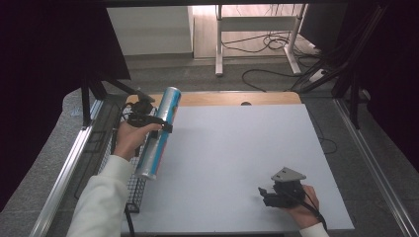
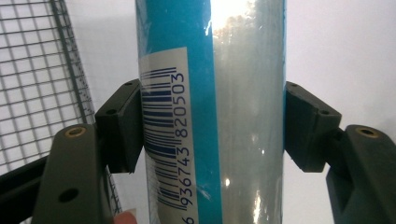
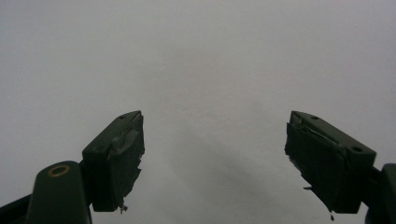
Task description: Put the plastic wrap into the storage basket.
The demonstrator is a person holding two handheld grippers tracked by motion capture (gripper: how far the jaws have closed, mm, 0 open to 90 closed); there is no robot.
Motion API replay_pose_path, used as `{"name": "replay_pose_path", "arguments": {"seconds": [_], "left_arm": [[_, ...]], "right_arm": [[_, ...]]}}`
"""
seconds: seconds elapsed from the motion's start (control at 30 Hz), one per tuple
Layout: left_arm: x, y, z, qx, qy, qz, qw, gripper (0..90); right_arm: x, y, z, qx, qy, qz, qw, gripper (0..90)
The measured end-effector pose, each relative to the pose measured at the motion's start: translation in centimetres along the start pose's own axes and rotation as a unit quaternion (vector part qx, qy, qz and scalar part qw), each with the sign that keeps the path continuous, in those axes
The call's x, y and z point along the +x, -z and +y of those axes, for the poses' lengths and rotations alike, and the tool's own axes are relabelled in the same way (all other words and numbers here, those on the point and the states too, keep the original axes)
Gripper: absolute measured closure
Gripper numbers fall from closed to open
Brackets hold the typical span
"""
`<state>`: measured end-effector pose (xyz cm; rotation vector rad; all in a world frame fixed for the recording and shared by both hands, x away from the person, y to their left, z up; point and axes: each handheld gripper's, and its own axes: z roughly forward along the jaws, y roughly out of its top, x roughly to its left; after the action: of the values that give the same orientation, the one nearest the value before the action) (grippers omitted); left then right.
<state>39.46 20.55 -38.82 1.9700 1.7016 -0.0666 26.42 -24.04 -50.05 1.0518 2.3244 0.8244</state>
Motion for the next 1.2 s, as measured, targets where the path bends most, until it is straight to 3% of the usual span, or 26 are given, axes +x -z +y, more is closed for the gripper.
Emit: {"name": "replay_pose_path", "arguments": {"seconds": [0.53,1.2], "left_arm": [[3.2,1.3,-1.2,-0.001,0.028,0.006,0.9996,31.3],[7.0,2.2,-3.1,-0.004,0.056,0.032,0.9979,31.3]], "right_arm": [[0.1,-0.2,0.0,0.006,0.0,-0.002,1.0,19.9],[0.0,-0.1,0.0,0.004,0.0,-0.004,1.0,19.7]]}}
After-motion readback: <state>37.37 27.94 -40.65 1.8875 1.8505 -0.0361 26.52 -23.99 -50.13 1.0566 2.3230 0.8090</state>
